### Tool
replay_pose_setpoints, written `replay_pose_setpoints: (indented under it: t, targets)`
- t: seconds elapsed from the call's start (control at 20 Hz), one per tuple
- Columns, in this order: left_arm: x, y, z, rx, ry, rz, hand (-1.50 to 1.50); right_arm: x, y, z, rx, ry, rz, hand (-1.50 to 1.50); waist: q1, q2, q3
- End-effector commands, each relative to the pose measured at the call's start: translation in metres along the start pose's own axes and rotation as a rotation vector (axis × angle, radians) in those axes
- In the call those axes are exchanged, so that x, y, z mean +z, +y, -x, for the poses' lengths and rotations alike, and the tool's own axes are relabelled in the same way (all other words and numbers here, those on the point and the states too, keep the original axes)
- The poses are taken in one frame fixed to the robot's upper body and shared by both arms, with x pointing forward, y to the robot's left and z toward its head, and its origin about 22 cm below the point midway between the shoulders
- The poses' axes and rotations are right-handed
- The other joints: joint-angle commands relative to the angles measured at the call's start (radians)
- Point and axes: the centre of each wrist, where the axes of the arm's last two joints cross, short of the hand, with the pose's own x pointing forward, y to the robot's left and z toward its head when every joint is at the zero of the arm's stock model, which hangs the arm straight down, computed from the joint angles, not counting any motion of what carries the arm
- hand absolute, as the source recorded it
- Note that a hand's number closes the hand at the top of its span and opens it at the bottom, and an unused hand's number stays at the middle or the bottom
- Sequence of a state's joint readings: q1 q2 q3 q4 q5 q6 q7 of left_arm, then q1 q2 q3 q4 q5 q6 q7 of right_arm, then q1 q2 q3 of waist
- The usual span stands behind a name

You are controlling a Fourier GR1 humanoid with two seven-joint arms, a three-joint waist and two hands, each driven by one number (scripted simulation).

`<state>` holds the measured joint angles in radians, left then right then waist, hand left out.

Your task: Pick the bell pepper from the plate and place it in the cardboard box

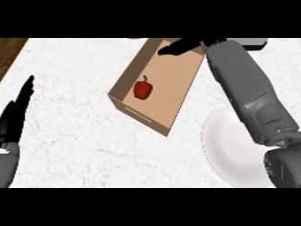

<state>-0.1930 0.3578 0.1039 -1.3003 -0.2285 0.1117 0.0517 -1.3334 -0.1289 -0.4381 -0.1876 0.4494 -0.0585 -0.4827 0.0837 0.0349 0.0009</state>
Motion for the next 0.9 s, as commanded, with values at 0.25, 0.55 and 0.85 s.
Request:
replay_pose_setpoints:
  t: [0.25, 0.55, 0.85]
  targets:
    - [0.004, 0.004, 0.002, 0.007, 0.009, -0.007, 0.0, 0.034, -0.103, 0.032, -0.029, 0.046, 0.113, -1.5, -0.013, -0.004, 0.001]
    - [0.007, 0.005, 0.01, 0.001, -0.004, -0.012, 0.0, 0.069, -0.169, 0.047, 0.001, 0.047, 0.098, -1.5, -0.009, 0.0, 0.002]
    - [0.001, 0.007, -0.001, 0.015, -0.001, 0.011, 0.0, 0.095, -0.218, 0.045, 0.06, 0.086, 0.024, -1.5, 0.003, 0.008, 0.003]
